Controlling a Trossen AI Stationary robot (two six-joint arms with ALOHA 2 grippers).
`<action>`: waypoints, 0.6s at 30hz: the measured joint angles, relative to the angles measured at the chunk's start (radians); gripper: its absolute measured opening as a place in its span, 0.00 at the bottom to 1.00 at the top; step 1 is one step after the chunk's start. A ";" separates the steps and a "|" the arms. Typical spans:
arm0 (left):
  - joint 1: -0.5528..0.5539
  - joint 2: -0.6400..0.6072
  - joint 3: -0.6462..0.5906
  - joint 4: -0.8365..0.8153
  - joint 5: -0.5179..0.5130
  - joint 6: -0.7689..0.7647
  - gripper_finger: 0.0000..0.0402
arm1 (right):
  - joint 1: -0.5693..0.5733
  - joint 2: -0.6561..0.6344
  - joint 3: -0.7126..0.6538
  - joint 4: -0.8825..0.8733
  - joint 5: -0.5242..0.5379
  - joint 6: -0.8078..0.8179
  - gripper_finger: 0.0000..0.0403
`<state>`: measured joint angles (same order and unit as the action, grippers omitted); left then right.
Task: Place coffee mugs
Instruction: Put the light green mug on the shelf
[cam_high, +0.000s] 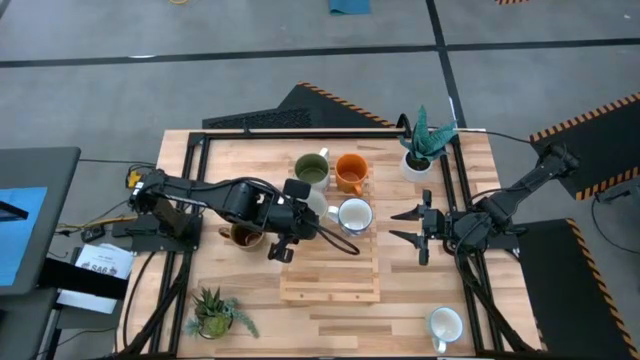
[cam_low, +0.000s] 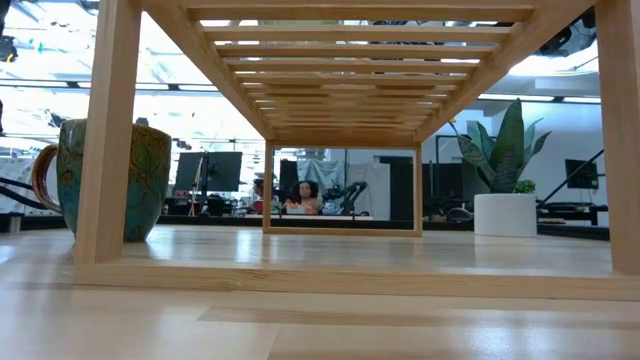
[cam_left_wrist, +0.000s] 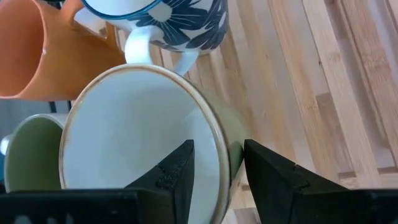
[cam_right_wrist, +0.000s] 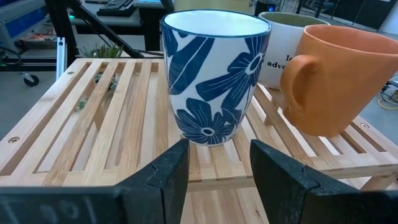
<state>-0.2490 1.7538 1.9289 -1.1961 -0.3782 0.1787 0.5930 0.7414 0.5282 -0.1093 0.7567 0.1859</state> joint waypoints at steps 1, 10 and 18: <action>-0.004 0.000 0.000 0.000 0.000 0.000 0.31 | 0.000 0.000 0.000 0.000 0.000 0.000 0.48; -0.027 -0.001 0.000 0.001 -0.037 0.005 0.31 | 0.000 0.000 0.000 0.004 0.000 0.000 0.48; -0.031 -0.002 0.030 -0.026 -0.056 0.000 0.31 | 0.000 0.000 0.000 0.004 0.000 -0.001 0.48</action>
<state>-0.2802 1.7515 1.9593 -1.2219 -0.4339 0.1785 0.5930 0.7414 0.5282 -0.1048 0.7567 0.1852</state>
